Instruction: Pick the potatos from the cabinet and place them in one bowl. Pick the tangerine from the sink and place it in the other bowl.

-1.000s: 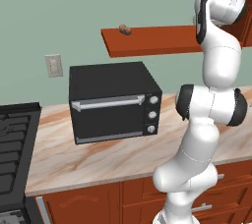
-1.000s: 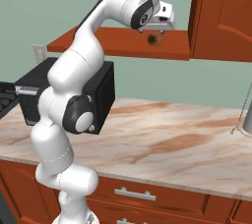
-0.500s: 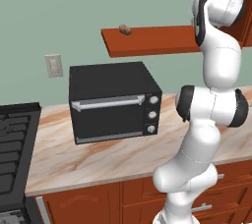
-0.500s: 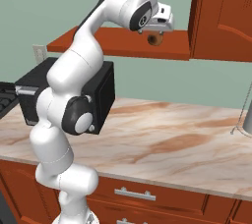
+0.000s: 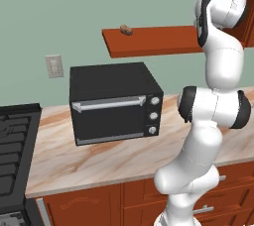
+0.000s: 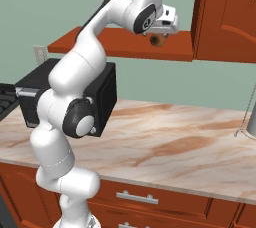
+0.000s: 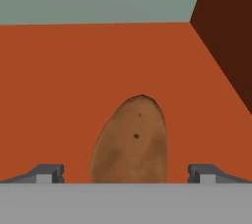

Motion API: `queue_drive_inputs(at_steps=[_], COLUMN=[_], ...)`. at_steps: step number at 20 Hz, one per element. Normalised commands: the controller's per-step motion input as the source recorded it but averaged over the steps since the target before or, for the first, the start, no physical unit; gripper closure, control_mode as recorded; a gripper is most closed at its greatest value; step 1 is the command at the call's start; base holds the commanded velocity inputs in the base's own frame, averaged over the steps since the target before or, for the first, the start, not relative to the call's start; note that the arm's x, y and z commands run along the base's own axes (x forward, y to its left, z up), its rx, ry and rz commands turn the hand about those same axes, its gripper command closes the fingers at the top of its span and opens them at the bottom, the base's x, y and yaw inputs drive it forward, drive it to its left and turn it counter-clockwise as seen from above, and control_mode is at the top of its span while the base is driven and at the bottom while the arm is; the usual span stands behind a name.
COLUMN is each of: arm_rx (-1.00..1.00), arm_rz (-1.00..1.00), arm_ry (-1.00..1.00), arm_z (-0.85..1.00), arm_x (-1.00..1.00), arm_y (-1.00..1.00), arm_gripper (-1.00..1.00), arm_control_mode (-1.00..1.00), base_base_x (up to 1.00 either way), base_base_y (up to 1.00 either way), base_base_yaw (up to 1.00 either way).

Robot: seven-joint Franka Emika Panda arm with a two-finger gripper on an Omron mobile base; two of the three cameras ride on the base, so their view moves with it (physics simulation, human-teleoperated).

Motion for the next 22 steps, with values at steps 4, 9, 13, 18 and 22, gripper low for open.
queue_drive_inputs(at_steps=[4, 9, 13, 18, 22], arm_rx=[0.00, 0.00, 0.00, 0.00, 0.00], arm_rz=[0.00, 0.00, 0.00, 0.00, 0.00], arm_ry=[0.00, 0.00, 0.00, 0.00, 0.00], arm_z=[-0.10, -0.15, -0.08, -0.01, 0.00], arm_x=[0.00, 0.05, 0.06, 0.00, 0.00], arm_y=[-0.02, 0.00, 0.00, 0.00, 0.00], arm_gripper=[-1.00, -1.00, -1.00, -1.00, 1.00], arm_control_mode=[-1.00, -1.00, -1.00, -1.00, -1.00], base_base_x=[0.00, 0.00, 0.00, 0.00, 0.00], base_base_y=[0.00, 0.00, 0.00, 0.00, 0.00], base_base_yaw=[0.00, 0.00, 0.00, 0.00, 0.00])
